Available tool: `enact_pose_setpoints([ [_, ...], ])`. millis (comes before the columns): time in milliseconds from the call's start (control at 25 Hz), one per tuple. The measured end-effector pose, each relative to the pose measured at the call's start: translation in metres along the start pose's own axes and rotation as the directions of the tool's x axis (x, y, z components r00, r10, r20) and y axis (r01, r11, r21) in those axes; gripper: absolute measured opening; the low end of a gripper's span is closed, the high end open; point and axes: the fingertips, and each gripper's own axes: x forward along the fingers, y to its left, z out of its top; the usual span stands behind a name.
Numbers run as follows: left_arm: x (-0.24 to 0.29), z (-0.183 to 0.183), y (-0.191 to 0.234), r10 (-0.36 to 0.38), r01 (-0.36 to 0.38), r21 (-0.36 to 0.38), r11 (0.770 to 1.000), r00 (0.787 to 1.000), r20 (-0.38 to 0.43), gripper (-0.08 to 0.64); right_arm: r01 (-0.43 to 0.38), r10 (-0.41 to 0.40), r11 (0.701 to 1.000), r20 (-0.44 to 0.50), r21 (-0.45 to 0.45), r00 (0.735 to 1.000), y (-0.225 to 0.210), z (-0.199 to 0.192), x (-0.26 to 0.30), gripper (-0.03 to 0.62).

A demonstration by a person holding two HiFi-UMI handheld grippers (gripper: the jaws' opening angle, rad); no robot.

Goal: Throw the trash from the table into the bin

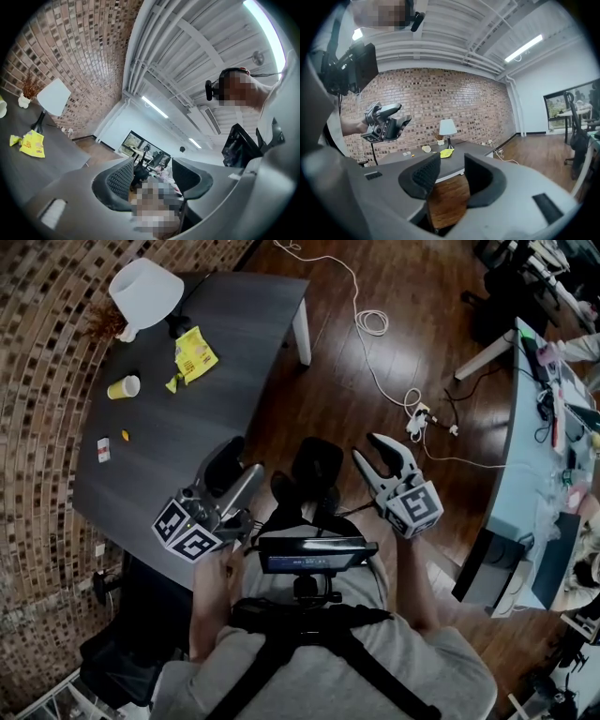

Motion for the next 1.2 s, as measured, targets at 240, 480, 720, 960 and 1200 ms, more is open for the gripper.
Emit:
enact_pose_setpoints([
  [240, -0.004, 0.003, -0.014, 0.014, -0.015, 0.04, 0.999, 1.0, 0.003, 0.247, -0.045, 0.045, 0.999, 0.035, 0.002, 0.998, 0.007, 0.004, -0.002, 0.158],
  [480, -0.024, 0.004, -0.015, 0.066, -0.067, 0.049, 0.997, 0.997, 0.028, 0.247, -0.115, 0.115, 0.993, 0.052, -0.003, 0.992, 0.022, 0.006, 0.011, 0.158],
  [720, -0.048, 0.01, -0.003, 0.105, -0.108, 0.068, 0.992, 0.993, 0.048, 0.247, -0.162, 0.163, 0.987, 0.02, -0.019, 0.986, 0.042, 0.005, 0.029, 0.158],
  [960, -0.08, 0.021, 0.024, 0.127, -0.132, 0.065, 0.989, 0.988, 0.085, 0.247, -0.202, 0.2, 0.978, -0.051, -0.056, 0.979, 0.065, 0.001, 0.066, 0.158],
  [1200, -0.12, 0.044, 0.071, 0.133, -0.138, 0.031, 0.99, 0.983, 0.126, 0.247, -0.24, 0.228, 0.966, -0.12, -0.097, 0.966, 0.109, 0.017, 0.128, 0.158],
])
